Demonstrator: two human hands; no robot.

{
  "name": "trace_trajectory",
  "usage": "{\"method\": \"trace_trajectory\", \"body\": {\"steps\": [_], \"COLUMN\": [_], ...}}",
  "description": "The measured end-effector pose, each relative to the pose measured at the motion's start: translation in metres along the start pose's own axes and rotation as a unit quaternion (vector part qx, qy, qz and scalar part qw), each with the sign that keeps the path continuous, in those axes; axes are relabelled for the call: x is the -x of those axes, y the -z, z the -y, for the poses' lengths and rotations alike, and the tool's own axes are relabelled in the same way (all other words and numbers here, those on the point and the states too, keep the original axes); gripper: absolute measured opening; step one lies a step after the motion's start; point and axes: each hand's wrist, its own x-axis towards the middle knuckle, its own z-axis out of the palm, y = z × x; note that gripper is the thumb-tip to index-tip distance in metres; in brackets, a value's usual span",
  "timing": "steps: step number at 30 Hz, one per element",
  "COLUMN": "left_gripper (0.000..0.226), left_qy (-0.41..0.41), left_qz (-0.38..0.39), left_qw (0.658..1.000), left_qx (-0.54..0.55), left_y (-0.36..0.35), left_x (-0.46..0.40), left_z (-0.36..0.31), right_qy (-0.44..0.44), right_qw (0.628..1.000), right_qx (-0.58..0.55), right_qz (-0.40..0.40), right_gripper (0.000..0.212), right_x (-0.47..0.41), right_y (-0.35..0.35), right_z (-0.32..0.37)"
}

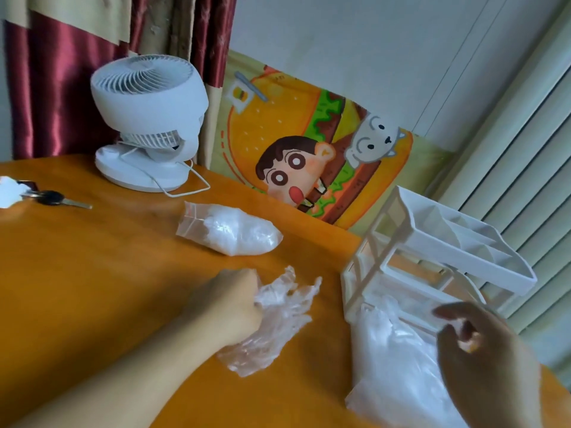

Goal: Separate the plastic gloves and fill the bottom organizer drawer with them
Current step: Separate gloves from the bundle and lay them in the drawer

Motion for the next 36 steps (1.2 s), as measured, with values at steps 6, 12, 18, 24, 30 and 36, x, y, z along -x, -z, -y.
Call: {"method": "trace_trajectory", "body": {"steps": [6, 12, 18, 24, 30, 36], "left_gripper": [0.018, 0.016, 0.005, 0.023, 0.032, 0.035], "left_qy": [-0.028, -0.055, -0.051, -0.039, -0.033, -0.055], "left_qz": [-0.049, -0.019, -0.053, -0.061, -0.067, 0.034], "left_qw": [0.982, 0.95, 0.922, 0.888, 0.844, 0.799], "left_qx": [0.181, 0.306, 0.381, 0.454, 0.532, 0.598], "left_y": [0.002, 0.014, 0.023, 0.024, 0.028, 0.024], "left_x": [-0.002, 0.003, 0.013, 0.012, 0.008, 0.015], "left_z": [0.0, -0.014, -0.029, -0.028, -0.024, -0.03], "right_qy": [-0.099, -0.228, -0.245, -0.291, -0.304, -0.272], "right_qw": [0.918, 0.858, 0.812, 0.723, 0.643, 0.621], "right_qx": [-0.181, -0.321, -0.45, -0.576, -0.655, -0.673], "right_qz": [0.338, 0.33, 0.28, 0.248, 0.255, 0.296], "right_gripper": [0.008, 0.027, 0.013, 0.009, 0.022, 0.034], "right_x": [0.04, 0.062, 0.058, 0.055, 0.051, 0.05], "right_y": [-0.058, -0.095, -0.09, -0.083, -0.076, -0.072], "right_z": [0.099, 0.103, 0.086, 0.084, 0.08, 0.08]}}
